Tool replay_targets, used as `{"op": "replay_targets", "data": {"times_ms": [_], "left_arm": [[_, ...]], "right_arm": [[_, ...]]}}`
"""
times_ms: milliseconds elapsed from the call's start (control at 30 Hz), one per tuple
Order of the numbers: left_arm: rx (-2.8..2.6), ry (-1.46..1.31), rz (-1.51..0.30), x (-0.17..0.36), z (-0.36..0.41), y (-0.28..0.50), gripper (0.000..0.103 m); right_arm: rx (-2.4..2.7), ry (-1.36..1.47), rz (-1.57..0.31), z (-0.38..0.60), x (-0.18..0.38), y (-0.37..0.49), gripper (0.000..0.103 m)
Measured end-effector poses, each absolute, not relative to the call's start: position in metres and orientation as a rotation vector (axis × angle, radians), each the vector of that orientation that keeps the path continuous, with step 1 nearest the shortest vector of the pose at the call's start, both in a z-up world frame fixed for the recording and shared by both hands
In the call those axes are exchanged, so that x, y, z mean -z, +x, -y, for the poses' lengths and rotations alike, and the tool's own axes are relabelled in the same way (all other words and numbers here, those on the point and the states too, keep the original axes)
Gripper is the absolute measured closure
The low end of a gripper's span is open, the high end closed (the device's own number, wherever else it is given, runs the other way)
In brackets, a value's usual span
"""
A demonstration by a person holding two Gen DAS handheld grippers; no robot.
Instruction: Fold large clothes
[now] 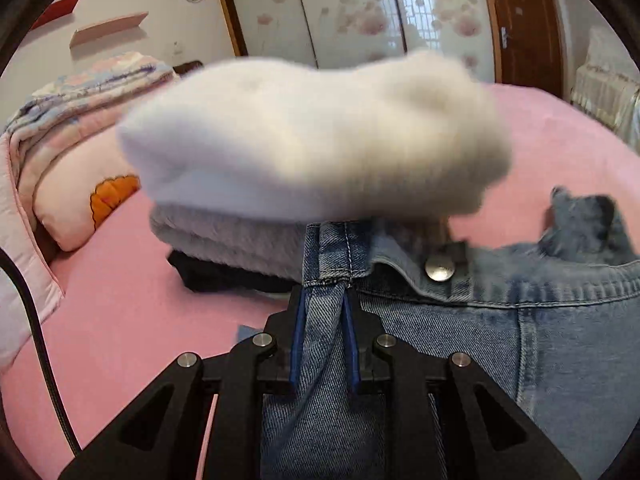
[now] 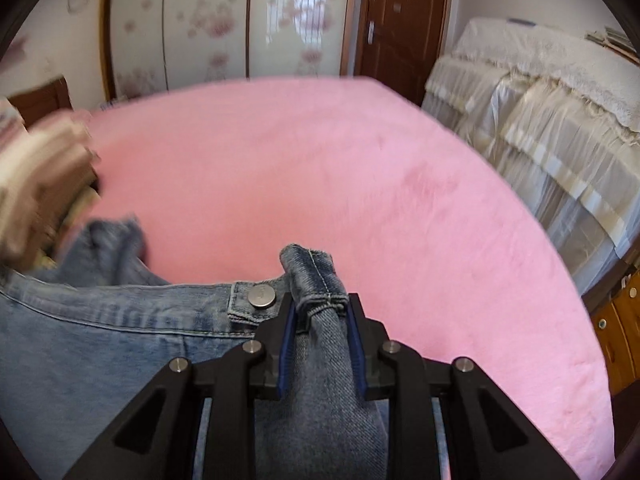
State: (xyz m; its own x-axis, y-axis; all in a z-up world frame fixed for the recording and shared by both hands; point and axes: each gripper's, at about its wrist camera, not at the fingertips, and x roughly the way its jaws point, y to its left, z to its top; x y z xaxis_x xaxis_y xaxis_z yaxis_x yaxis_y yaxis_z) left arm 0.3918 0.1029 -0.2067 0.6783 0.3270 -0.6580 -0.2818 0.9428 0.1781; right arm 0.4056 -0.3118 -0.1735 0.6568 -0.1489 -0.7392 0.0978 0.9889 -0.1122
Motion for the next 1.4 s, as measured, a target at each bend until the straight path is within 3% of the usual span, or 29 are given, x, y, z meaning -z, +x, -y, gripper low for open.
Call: {"op": "replay_targets", "data": {"times_ms": [233,367,533,600,667,900,1167,1400], "left_arm": [[-0.325,0.042,-0.766,0.226,-0.105,0.398,0.084],[-0.312,0.005,-0.791,0.216,-0.124,0.397,0.072],[-0.229,-0.024,-0.842,0.183,-0.136,0.376,0.071],[-0.205,-0.044,-0.852,0.163,-0.139,0.360,0.067],[-0.209,-0.073,-0.872,0.140,-0.145,0.340,0.053],[-0.158,-0.201,-0.883,0.086,-0.142,0.270,0.043],[-0.156,-0.226,-0.868,0.133,-0.086,0.215,0.042],[-0.314,-0.105,-0.873,0.189,-0.078,0.216,0.042]], "right_arm": [[0.185,-0.024,-0.872,0.322,0.203,0.403,0.073],[0.188,0.022,-0.899,0.330,0.183,0.395,0.063],[0.084,0.170,-0.855,0.339,0.135,0.358,0.063],[0.069,0.164,-0.845,0.329,0.116,0.338,0.063],[0.072,0.136,-0.858,0.316,0.105,0.322,0.063],[-0.060,0.135,-0.875,0.238,0.083,0.261,0.063],[-0.190,0.022,-0.879,0.131,0.120,0.212,0.063],[-0.102,-0.027,-0.933,0.155,0.185,0.213,0.063]]}}
